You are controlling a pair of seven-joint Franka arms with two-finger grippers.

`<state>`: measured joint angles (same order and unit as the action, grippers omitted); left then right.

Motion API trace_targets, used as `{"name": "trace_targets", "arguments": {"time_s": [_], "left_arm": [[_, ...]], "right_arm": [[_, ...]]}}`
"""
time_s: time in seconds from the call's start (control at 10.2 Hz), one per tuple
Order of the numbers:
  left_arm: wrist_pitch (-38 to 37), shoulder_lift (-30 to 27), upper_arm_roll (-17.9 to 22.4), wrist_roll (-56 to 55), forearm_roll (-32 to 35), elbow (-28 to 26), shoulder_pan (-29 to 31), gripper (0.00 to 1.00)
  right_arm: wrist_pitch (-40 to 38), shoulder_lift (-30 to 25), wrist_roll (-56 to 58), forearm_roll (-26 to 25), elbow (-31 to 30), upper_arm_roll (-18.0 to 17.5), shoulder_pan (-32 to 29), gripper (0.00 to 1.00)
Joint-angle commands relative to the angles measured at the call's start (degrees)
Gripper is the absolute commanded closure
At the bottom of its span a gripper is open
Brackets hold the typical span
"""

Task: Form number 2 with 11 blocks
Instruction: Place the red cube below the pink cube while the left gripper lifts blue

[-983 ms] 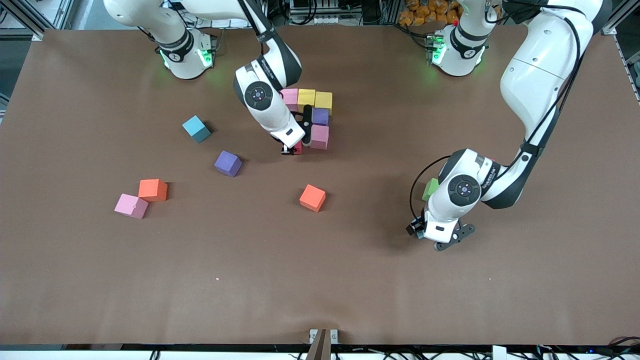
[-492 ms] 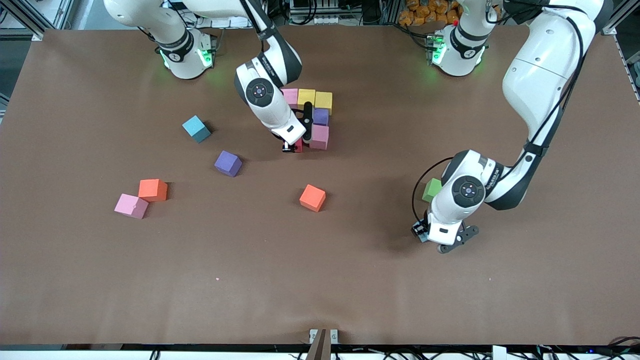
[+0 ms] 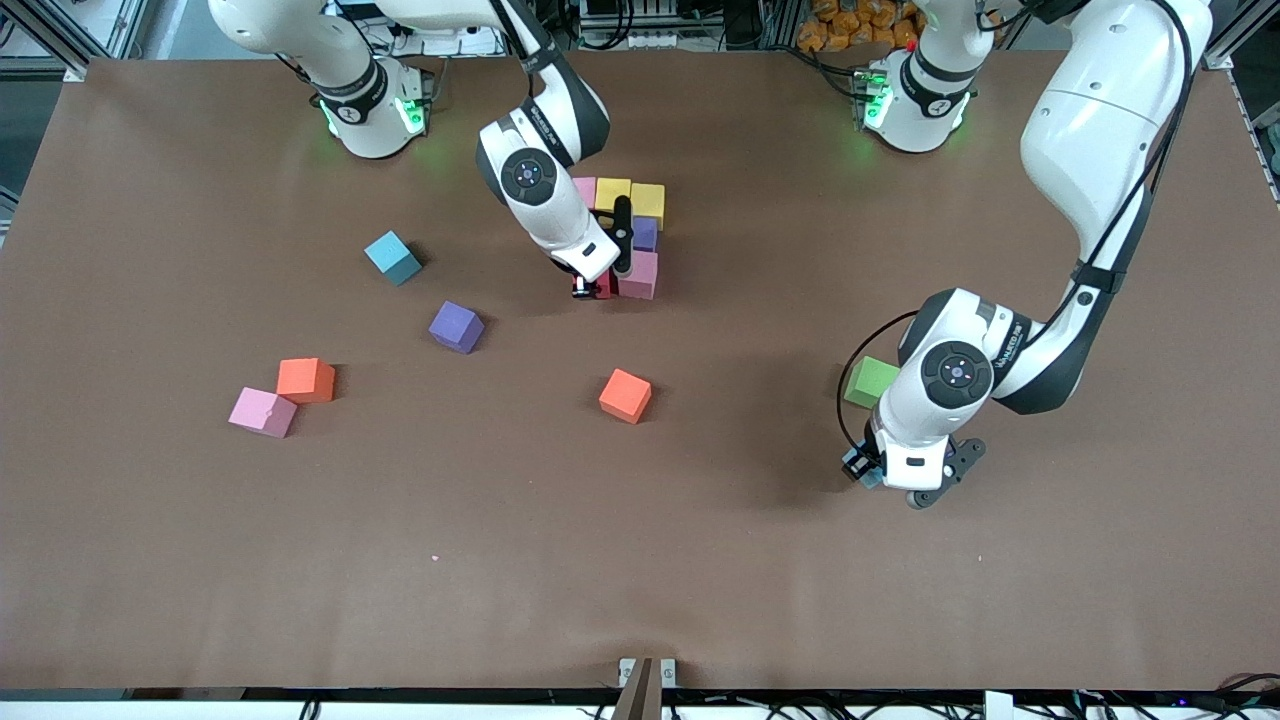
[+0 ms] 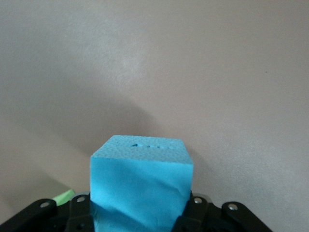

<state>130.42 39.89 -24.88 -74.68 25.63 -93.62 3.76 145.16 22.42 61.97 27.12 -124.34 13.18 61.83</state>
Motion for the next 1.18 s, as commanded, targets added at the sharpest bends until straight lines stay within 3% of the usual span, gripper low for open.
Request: {"name": "trace_targets", "arguments": {"time_s": [0.0, 1.08], "left_arm": [[-0.8, -1.2, -0.3, -4.1, 0.9, -1.1, -0.6, 0.82], [-2.5, -1.2, -0.8, -13.4, 0.9, -1.3, -1.2, 0.78]], "right_arm": [[1.6, -1.5, -0.1, 0.5, -2.0, 0.1, 0.7, 0.60], [3.7, 0.0, 0.2, 4.3, -1.9, 0.2, 2.5, 0.59]]}}
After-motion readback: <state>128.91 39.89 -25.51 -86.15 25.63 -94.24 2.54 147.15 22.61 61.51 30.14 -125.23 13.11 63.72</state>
